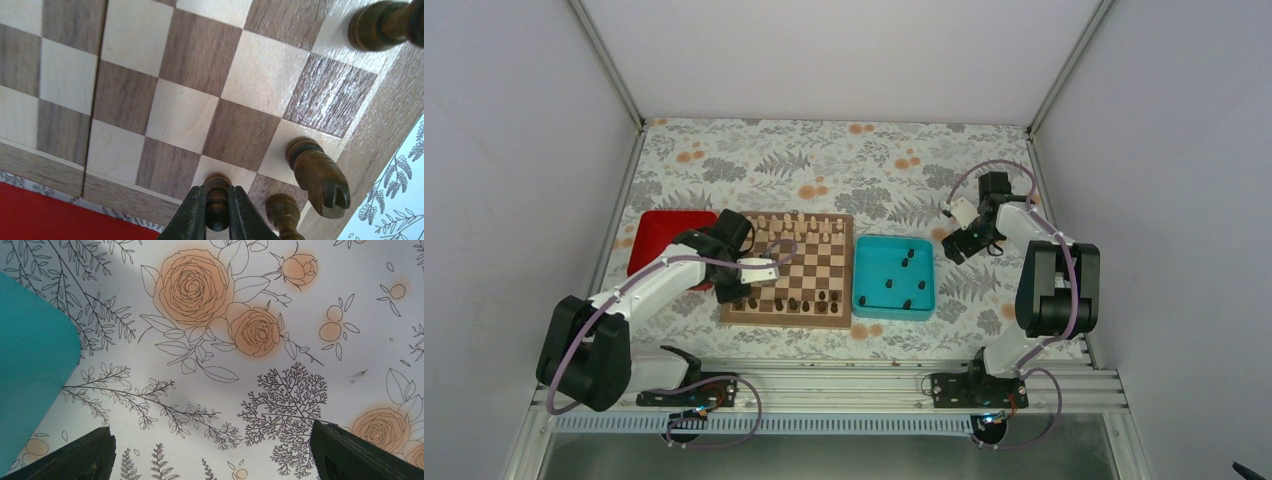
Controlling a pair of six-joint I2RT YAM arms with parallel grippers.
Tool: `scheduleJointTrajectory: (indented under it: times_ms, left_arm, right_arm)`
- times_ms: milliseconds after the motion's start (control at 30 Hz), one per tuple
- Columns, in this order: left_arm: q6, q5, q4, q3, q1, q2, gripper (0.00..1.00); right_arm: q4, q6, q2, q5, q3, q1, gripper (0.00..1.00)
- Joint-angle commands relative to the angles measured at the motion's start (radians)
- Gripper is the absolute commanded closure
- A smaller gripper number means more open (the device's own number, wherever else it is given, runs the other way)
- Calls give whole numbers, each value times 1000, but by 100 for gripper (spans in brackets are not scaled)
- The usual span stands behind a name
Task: Set up the chess pieces on the board
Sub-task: Place the chess piece on the chessboard.
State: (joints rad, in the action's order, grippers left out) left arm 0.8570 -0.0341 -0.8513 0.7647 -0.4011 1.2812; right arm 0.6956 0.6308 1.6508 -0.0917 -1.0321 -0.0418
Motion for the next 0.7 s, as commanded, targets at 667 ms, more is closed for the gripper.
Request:
scheduleJointTrajectory:
  times_ms: [667]
  left_arm:
    - [18, -46, -40, 21, 28, 4, 91]
  right_arm:
    - [-10, -4, 6, 12, -2, -7, 0]
